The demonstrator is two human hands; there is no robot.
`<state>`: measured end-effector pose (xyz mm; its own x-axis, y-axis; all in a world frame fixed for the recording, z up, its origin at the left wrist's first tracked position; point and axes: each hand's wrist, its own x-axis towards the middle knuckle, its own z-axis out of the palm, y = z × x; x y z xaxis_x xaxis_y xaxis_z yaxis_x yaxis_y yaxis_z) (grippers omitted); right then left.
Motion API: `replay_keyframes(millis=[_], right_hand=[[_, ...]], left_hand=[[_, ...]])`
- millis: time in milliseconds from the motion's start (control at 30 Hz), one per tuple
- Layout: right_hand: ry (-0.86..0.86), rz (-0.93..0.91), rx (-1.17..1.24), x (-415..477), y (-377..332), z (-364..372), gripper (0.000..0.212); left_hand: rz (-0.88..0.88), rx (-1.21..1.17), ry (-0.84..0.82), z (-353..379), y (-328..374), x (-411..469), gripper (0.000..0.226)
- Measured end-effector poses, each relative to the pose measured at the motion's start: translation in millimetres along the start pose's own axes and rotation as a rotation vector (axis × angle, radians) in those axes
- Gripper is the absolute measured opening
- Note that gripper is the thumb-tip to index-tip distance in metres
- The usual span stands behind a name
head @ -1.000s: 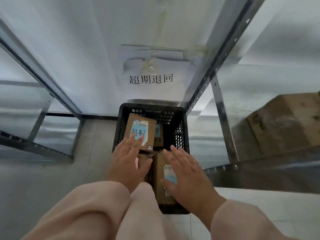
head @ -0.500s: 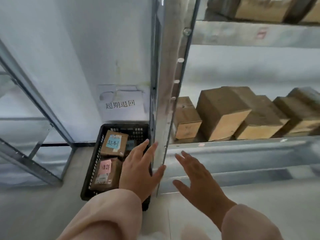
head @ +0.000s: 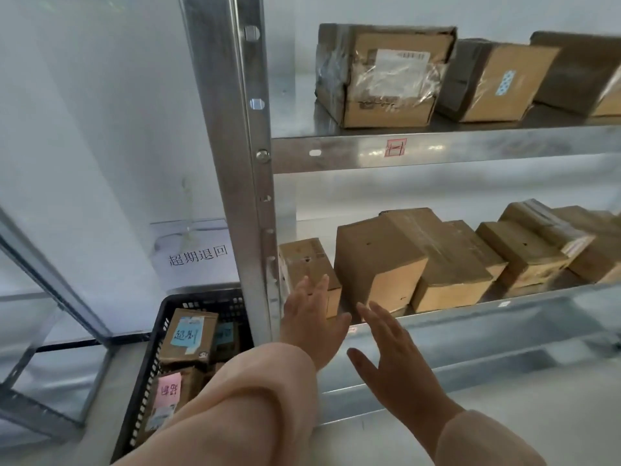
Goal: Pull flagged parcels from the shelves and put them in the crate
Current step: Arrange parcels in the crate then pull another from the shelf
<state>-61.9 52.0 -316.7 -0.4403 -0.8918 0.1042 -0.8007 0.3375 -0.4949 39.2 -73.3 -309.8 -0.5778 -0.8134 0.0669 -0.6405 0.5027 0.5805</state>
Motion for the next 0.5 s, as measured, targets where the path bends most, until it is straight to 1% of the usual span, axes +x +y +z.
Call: replay_keyframes(millis=[67,167,200,333,400,500], right_hand=[[0.014,-0.011,-0.004,13.2,6.4,-8.3,0.074],[0.071,-0.035,-0.009,35.1,15.5,-21.4,0.070],[0.095,-0.042,-0.003,41.1,18.0,-24.1,0.067],[0.145,-0.082,0.024,51.0,26.6,-25.4,0.062],[0.143,-0.120,0.018,52.1,33.5,-24.6,0.061],[0.131,-0.163,0.046,60.4,46.2,-32.4,0.059]], left_hand=[[-0.061,0.027,-0.026,2.8,7.2,23.6,0.074],[-0.141,0.069,0.019,4.2,13.3,56.2,0.075],[-0.185,0.088,0.009,4.6,13.5,65.6,0.078],[-0.379,0.131,-0.137,7.7,10.0,89.7,0.087],[-0.415,0.156,-0.149,11.8,8.2,92.5,0.089],[-0.416,0.129,-0.110,12.3,9.4,94.4,0.088]])
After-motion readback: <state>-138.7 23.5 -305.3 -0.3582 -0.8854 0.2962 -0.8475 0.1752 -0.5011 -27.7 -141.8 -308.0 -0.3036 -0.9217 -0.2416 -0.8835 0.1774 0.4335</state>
